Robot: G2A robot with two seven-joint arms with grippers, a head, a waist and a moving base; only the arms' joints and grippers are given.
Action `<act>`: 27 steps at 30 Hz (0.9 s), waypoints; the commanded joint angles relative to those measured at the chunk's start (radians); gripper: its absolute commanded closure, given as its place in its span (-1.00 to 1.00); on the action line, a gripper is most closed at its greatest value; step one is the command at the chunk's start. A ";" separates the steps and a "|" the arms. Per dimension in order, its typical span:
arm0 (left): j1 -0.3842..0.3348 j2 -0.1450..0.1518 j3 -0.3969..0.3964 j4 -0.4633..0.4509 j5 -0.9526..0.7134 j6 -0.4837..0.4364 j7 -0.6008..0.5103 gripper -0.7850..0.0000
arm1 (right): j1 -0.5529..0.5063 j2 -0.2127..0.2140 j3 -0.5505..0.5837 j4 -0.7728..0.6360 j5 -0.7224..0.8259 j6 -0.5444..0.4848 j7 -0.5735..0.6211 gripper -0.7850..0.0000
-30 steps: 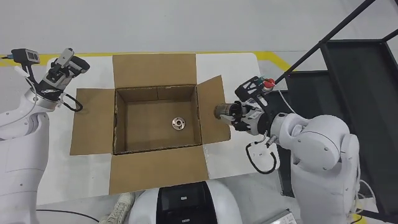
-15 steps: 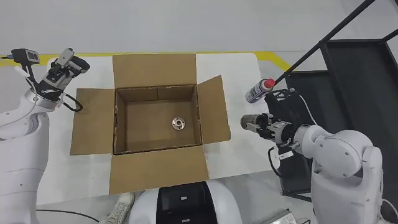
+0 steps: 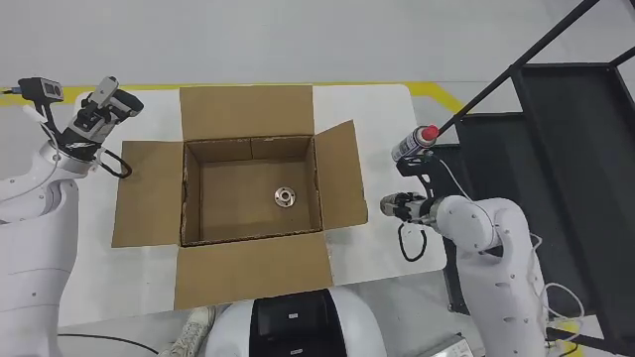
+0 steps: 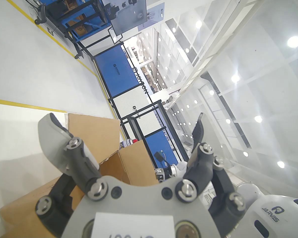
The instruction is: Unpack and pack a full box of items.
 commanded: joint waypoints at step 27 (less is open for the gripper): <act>0.000 0.000 0.000 0.000 0.000 0.000 0.000 -1.00 | 0.213 0.002 -0.132 0.504 -0.100 0.151 -0.213 1.00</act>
